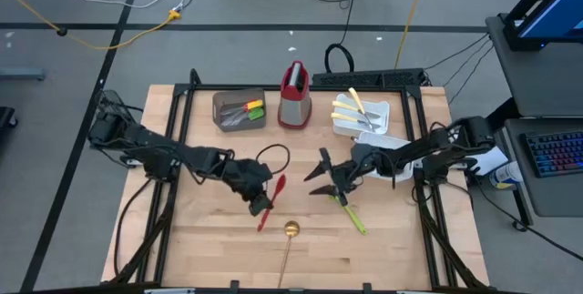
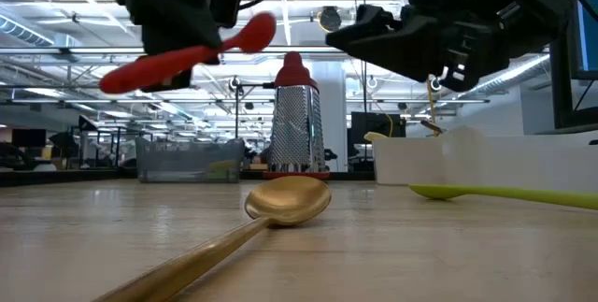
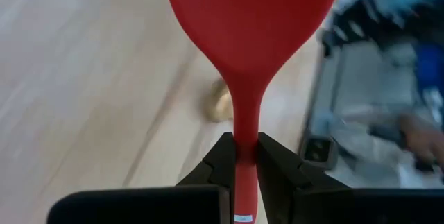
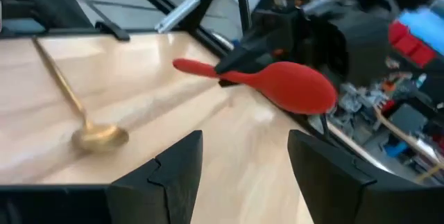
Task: Pick & Place Kitchen Items
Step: Put the red serving spoon into the bottom white bin
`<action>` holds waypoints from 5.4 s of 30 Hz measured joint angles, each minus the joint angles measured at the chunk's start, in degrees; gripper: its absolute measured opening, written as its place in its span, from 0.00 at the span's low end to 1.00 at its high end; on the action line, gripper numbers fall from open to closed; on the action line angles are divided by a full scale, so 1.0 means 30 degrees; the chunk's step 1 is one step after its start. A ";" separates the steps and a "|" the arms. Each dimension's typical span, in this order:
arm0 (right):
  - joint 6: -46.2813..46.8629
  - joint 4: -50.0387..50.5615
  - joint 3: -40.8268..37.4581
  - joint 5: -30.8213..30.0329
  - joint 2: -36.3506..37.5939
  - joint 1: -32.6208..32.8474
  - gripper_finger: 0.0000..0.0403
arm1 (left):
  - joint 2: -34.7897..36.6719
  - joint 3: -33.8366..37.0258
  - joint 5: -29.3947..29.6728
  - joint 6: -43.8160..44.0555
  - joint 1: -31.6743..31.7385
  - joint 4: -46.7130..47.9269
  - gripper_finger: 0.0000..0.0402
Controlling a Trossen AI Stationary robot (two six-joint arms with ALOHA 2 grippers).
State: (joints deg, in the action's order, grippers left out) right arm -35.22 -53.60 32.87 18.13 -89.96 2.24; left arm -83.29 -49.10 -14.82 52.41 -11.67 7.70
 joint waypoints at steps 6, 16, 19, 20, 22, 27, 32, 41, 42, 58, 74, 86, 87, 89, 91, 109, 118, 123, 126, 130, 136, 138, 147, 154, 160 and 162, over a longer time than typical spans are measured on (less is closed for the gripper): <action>0.1437 -0.1435 0.1221 -0.0036 -0.1793 0.0754 0.50 | 0.0000 0.0000 -0.2196 -0.3567 0.0993 -0.0487 0.09; 0.2782 -0.3121 0.3042 -0.0100 -0.4315 0.0916 0.53 | -0.0676 0.0000 -0.3981 -0.6153 0.0708 -0.0378 0.09; 0.3357 -0.3871 0.3390 -0.0094 -0.4743 0.0917 0.53 | -0.1243 -0.0070 -0.4367 -0.6288 0.0628 -0.0663 0.09; 0.3474 -0.3927 0.3532 -0.0046 -0.4862 0.0917 0.53 | -0.1435 -0.0034 -0.4395 -0.6233 0.0599 -0.0362 0.09; 0.3510 -0.3836 0.3759 0.0074 -0.4982 0.0917 0.53 | -0.1931 0.0010 -0.4416 -0.6036 0.0606 -0.0635 0.09; 0.3002 -0.2649 0.4072 0.1685 -0.4974 0.0909 0.53 | -0.2134 -0.0041 -0.4428 -0.5987 0.1030 -0.1048 0.09; 0.2639 -0.2494 0.4148 0.1975 -0.4960 0.0992 0.51 | -0.2081 -0.0022 -0.4559 -0.5954 0.1549 -0.1602 0.09; 0.0709 -0.1898 0.4158 0.1982 -0.4974 0.0997 0.38 | -0.2076 -0.0022 -0.4580 -0.5935 0.2136 -0.2928 0.09; 0.0551 -0.1843 0.4158 0.1982 -0.4974 0.0997 0.35 | -0.2076 -0.0022 -0.4674 -0.5930 0.2136 -0.3240 0.09; -0.0701 -0.1412 0.4136 0.1888 -0.4960 0.0880 0.07 | -0.2076 -0.0022 -0.5212 -0.5386 0.2406 -0.3634 0.09; -0.1051 0.0925 0.4136 0.1800 -0.4262 0.0535 0.09 | -0.2076 -0.0022 -0.3751 -0.6135 0.2093 -0.2973 0.09; -0.1220 0.1907 0.4122 0.0032 -0.3918 0.0452 0.09 | -0.2052 -0.0002 -0.2198 -0.7346 0.2563 -0.3127 0.21; -0.1357 0.1998 0.4111 -0.0021 -0.3921 0.0450 0.10 | -0.2047 -0.0019 -0.2022 -0.7486 0.2611 -0.3213 0.24; -0.1617 0.2162 0.4100 -0.0168 -0.3933 0.0450 0.11 | -0.2047 -0.0022 -0.1941 -0.7765 0.2646 -0.3124 0.30; -0.1696 0.2164 0.4100 -0.0765 -0.3933 0.0458 0.10 | -0.2047 -0.0022 -0.1941 -0.8100 0.2632 -0.3102 0.36; -0.1472 0.6374 0.3631 -0.2187 -0.0989 0.0275 0.08 | -0.2047 -0.0022 -0.0943 -0.8541 0.2581 -0.0638 0.46; -0.1568 0.2661 -0.0468 -0.3672 0.1932 0.0283 0.10 | -0.2055 -0.0022 -0.0257 -0.9928 0.2573 -0.0825 0.46; -0.2048 -0.1371 -0.2402 -0.2737 0.2477 0.0228 0.08 | -0.2055 -0.0022 0.0248 -1.0584 0.2540 -0.2184 0.46; -0.2182 -0.1907 -0.2703 -0.2613 0.2450 0.0332 0.09 | -0.2057 -0.0020 0.0481 -1.1445 0.2566 -0.3472 0.46; -0.2224 -0.1737 -0.2698 -0.2593 0.2457 0.0268 0.10 | -0.2062 -0.0022 0.0565 -1.2174 0.2603 -0.5168 0.46; -0.2205 -0.1816 -0.2691 -0.2940 0.2457 0.0268 0.08 | -0.2062 -0.0022 0.0594 -1.2375 0.2690 -0.5278 0.46; -0.2186 -0.1878 -0.2691 -0.3797 0.2457 0.0268 0.09 | -0.2062 -0.0022 0.0632 -1.2390 0.2683 -0.5060 0.46; -0.2166 -0.1515 -0.2683 -0.4021 0.2453 0.0268 0.08 | -0.2062 -0.0022 0.1295 -1.2419 0.2705 -0.4915 0.35; -0.2104 -0.1472 -0.2683 -0.4069 0.2451 0.0268 0.11 | -0.2062 -0.0020 0.1686 -1.2756 0.2719 -0.4822 0.12; -0.1339 -0.1617 -0.2683 -0.6008 0.2457 0.0345 0.12 | -0.2062 0.0009 0.3147 -1.2905 0.2690 -0.5096 0.12; -0.0708 -0.1535 -0.2698 -0.7354 0.2457 0.0460 0.12 | -0.2062 0.0030 0.3575 -1.3113 0.2726 -0.5273 0.12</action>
State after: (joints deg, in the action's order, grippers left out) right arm -37.34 -58.21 24.77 -3.93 -82.59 3.63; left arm -89.47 -49.01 -4.09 13.07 -3.49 -8.12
